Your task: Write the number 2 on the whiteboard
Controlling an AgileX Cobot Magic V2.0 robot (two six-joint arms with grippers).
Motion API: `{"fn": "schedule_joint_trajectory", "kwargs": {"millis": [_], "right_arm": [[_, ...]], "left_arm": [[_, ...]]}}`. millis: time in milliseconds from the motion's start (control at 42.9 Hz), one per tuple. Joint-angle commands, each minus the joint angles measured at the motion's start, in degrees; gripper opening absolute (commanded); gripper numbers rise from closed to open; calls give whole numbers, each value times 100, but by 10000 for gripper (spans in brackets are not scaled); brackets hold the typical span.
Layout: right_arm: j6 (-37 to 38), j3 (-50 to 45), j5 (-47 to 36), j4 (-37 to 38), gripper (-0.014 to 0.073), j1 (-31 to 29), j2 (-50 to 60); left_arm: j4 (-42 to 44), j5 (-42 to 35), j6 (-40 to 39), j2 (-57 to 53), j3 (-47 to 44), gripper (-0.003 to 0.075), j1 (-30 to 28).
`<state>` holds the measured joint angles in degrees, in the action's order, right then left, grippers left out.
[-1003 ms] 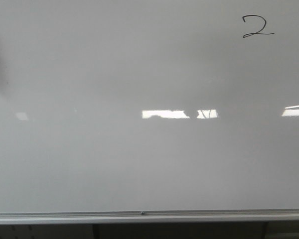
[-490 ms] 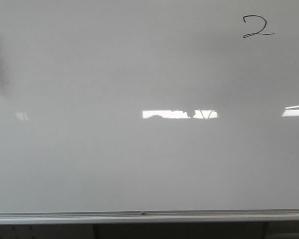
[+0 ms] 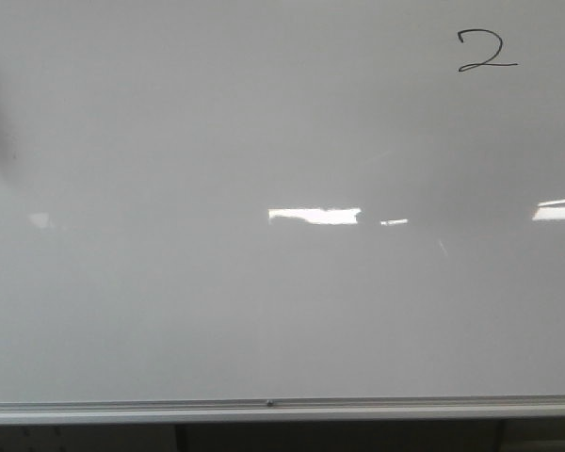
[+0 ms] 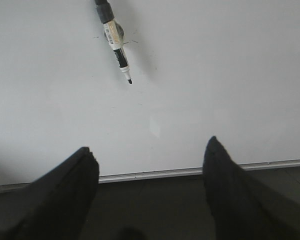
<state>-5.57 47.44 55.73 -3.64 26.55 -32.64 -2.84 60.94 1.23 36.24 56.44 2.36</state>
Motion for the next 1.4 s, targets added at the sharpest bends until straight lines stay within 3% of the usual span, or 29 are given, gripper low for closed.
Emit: {"fn": "schedule_joint_trajectory", "kwargs": {"millis": [0, 187, 350, 677, 770, 863, 1027, 1190, 1377], "right_arm": [[-19, 138, -492, 45, 650, -36, 6], [-19, 138, -584, 45, 650, -36, 6], [-19, 138, -591, 50, 650, -36, 6], [-19, 138, -591, 50, 611, -36, 6], [-19, 138, -591, 50, 528, -36, 6], [-19, 138, -591, 50, 400, -36, 6], [-19, 138, -591, 50, 120, -36, 6], [-19, 138, -591, 50, -82, -36, 6], [-19, 138, -659, 50, -81, -36, 6]], "left_arm": [[284, -347, -16, 0, 181, 437, -7], [548, -347, -16, 0, 181, 437, -7], [134, -426, 450, 0, 144, 437, -7], [8, -734, 220, 0, -260, 437, -7], [8, -748, 220, 0, -269, 434, -7], [8, -748, 220, 0, -269, 371, -7], [8, -761, 220, 0, -269, 167, -7], [8, -773, 220, 0, -269, 2, -7], [8, -769, 220, 0, -269, -20, -7]]}}
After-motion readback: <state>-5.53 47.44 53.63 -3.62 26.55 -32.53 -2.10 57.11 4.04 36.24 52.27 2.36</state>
